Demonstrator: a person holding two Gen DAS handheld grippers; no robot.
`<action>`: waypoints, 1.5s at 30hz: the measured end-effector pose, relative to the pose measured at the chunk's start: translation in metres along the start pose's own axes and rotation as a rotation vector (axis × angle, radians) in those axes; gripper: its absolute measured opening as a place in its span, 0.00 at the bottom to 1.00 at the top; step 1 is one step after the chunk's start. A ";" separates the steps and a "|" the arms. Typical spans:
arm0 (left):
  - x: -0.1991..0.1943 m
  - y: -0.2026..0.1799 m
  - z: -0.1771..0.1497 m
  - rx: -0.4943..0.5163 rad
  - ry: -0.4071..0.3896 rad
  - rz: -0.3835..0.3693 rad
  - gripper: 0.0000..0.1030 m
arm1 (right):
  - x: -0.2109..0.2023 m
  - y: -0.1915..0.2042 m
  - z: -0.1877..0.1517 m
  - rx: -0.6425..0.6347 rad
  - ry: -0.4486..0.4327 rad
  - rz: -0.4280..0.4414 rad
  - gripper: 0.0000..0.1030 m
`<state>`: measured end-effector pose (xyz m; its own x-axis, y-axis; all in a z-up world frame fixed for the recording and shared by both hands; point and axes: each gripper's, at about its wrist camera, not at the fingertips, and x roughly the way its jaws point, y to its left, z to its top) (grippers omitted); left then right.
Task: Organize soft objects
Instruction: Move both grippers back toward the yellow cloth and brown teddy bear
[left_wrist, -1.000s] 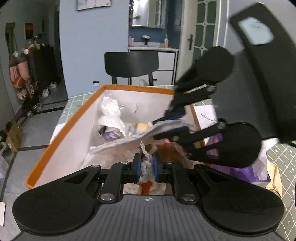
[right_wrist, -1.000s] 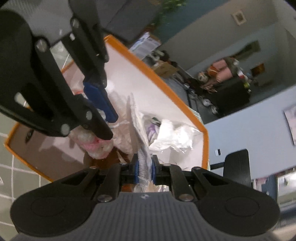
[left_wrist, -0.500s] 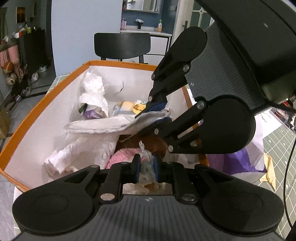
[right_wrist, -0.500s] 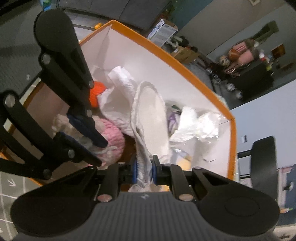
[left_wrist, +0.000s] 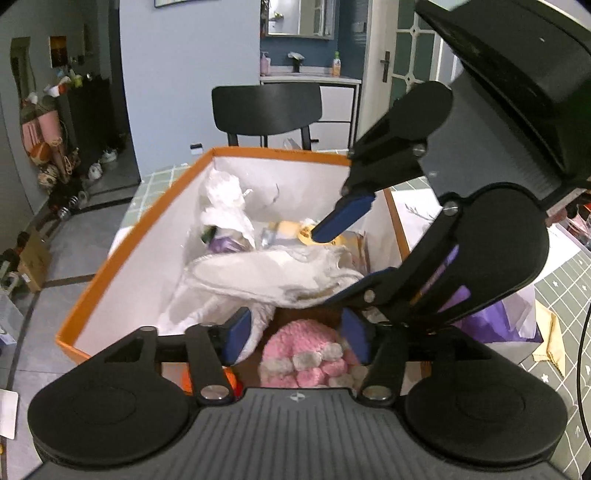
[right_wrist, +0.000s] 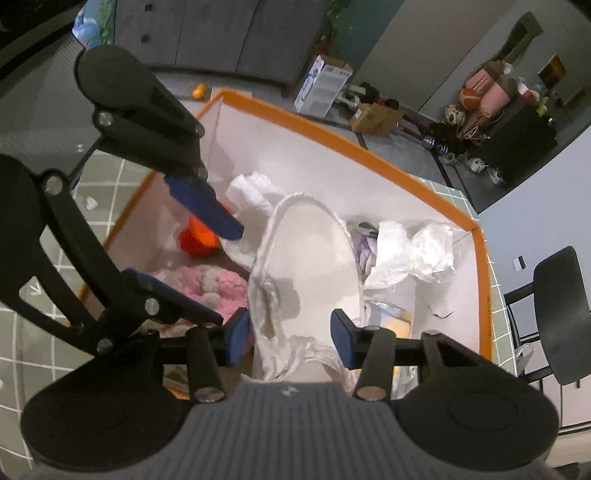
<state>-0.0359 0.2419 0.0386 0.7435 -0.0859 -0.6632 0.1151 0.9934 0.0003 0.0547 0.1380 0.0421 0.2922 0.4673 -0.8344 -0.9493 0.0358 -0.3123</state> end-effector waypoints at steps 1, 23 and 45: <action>-0.003 0.000 0.001 0.001 -0.010 0.004 0.74 | -0.004 0.000 -0.001 0.006 -0.011 -0.007 0.50; -0.034 -0.040 0.016 0.051 -0.151 -0.001 0.85 | -0.077 0.012 -0.044 0.206 -0.099 -0.163 0.55; -0.006 -0.128 0.001 0.163 -0.130 -0.104 0.85 | -0.118 0.038 -0.170 0.414 -0.062 -0.251 0.58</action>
<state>-0.0542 0.1152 0.0437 0.7997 -0.2068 -0.5637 0.2927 0.9540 0.0654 0.0034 -0.0656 0.0513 0.5221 0.4508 -0.7240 -0.8207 0.4965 -0.2827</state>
